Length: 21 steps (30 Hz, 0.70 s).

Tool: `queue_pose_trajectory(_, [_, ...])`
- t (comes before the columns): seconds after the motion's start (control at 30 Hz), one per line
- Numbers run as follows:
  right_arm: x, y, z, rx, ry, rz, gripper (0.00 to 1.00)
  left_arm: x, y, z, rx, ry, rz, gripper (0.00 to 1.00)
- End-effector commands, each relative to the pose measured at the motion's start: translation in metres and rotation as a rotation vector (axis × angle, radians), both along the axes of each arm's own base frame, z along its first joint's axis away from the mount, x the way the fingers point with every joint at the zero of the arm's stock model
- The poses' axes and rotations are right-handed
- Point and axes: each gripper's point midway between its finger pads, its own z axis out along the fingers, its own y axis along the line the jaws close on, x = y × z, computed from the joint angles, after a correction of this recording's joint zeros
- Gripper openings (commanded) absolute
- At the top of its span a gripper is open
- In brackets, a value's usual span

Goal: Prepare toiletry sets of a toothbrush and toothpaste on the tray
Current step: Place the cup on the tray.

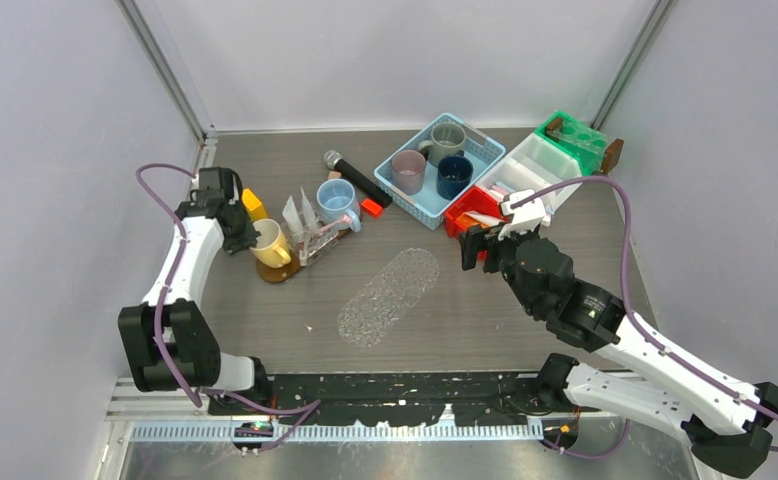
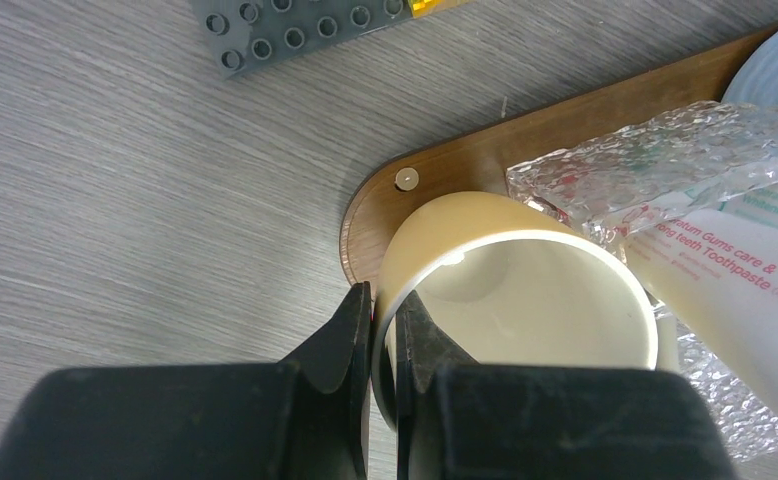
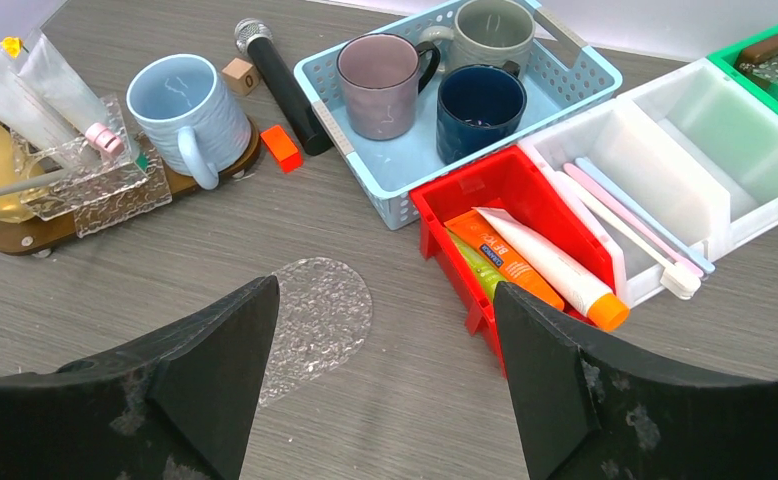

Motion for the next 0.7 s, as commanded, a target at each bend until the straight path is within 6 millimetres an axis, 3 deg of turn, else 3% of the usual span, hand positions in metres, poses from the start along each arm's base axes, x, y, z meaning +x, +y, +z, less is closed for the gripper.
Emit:
queue_pose_trajectory(0.0, [0.004,-0.001,0.011,0.028,-0.035,-0.023,0.85,0.026,0.002,0.018,-0.006,-0.118,0.007,0.0])
queue_pose_trajectory(0.2, [0.005,0.0,0.01,0.022,-0.032,-0.023,0.85,0.026,0.001,0.014,-0.009,-0.105,0.002,0.0])
queue_pose_trajectory(0.67, [0.005,0.001,0.008,0.021,-0.028,-0.02,0.85,0.007,0.009,0.001,0.042,-0.052,0.005,0.0])
